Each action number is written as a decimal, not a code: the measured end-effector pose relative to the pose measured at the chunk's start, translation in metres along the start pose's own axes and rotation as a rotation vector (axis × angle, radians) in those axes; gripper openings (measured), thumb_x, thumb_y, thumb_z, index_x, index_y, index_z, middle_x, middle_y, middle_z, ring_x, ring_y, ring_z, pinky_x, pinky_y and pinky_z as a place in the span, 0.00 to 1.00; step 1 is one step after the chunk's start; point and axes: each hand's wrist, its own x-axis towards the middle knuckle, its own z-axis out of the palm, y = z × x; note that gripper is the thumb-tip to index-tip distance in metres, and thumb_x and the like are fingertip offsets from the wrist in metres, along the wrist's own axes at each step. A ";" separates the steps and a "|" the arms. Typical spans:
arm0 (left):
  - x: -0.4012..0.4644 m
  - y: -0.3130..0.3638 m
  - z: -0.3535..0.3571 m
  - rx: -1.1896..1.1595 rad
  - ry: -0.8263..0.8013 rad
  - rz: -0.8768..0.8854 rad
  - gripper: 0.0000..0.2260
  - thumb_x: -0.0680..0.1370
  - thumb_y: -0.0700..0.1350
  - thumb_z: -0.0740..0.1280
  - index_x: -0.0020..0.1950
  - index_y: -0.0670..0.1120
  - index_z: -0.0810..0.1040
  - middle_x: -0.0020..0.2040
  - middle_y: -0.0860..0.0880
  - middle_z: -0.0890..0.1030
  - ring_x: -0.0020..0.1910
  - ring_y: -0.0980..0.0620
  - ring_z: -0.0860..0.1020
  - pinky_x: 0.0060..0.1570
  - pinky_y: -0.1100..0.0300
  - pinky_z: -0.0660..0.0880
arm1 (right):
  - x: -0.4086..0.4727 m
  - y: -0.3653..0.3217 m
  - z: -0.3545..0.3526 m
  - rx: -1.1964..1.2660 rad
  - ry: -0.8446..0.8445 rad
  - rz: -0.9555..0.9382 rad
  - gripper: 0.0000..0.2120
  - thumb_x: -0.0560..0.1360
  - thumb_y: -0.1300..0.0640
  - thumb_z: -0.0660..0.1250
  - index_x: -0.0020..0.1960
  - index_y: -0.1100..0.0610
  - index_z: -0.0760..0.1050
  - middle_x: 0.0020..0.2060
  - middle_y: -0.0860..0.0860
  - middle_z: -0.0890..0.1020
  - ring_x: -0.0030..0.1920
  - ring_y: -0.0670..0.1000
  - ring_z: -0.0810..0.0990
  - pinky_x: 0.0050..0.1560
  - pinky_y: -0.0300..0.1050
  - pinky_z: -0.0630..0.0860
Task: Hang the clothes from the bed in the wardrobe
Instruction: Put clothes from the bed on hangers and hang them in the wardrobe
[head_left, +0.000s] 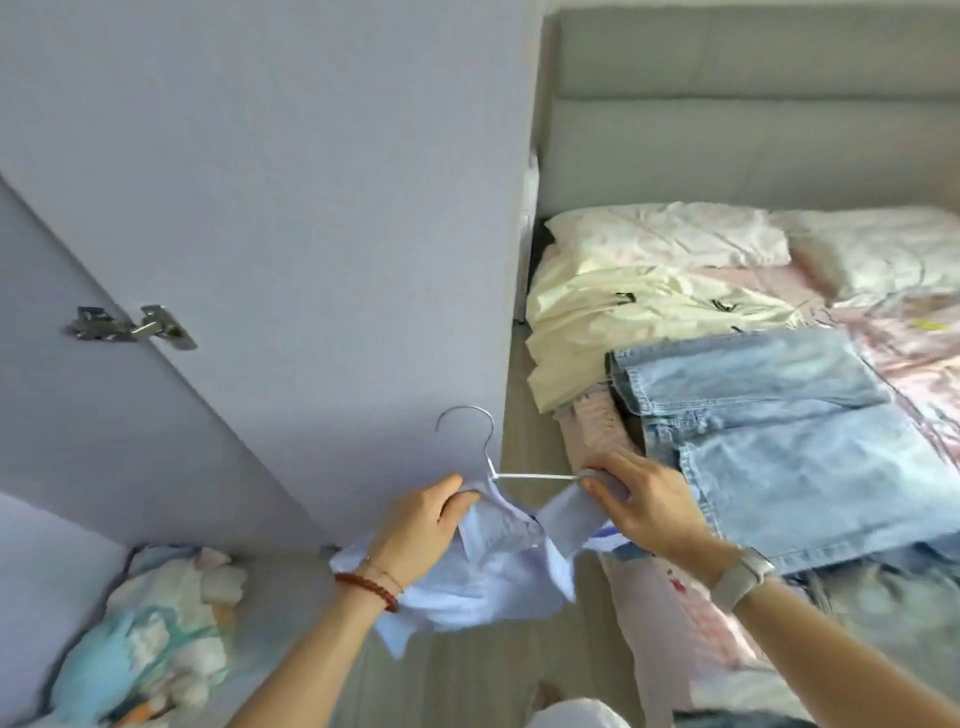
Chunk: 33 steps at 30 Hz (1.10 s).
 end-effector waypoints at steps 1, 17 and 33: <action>0.007 0.017 0.013 -0.027 -0.011 0.023 0.18 0.78 0.44 0.63 0.32 0.54 0.60 0.26 0.51 0.67 0.29 0.50 0.65 0.32 0.58 0.61 | -0.010 0.019 -0.005 0.000 0.017 0.048 0.13 0.72 0.49 0.61 0.50 0.54 0.79 0.43 0.50 0.82 0.43 0.54 0.81 0.40 0.43 0.74; 0.108 0.202 0.206 0.111 -0.685 0.530 0.15 0.78 0.49 0.61 0.33 0.46 0.69 0.29 0.50 0.70 0.33 0.46 0.70 0.32 0.53 0.63 | -0.224 0.135 -0.041 0.166 0.246 0.984 0.15 0.76 0.51 0.62 0.32 0.50 0.64 0.23 0.45 0.65 0.29 0.51 0.67 0.33 0.45 0.62; -0.039 0.342 0.319 -0.098 -1.273 0.958 0.12 0.78 0.46 0.63 0.39 0.39 0.74 0.34 0.43 0.73 0.36 0.46 0.71 0.36 0.55 0.62 | -0.368 0.017 -0.079 -0.702 0.813 1.837 0.14 0.70 0.49 0.68 0.33 0.59 0.78 0.28 0.58 0.81 0.32 0.60 0.80 0.36 0.48 0.73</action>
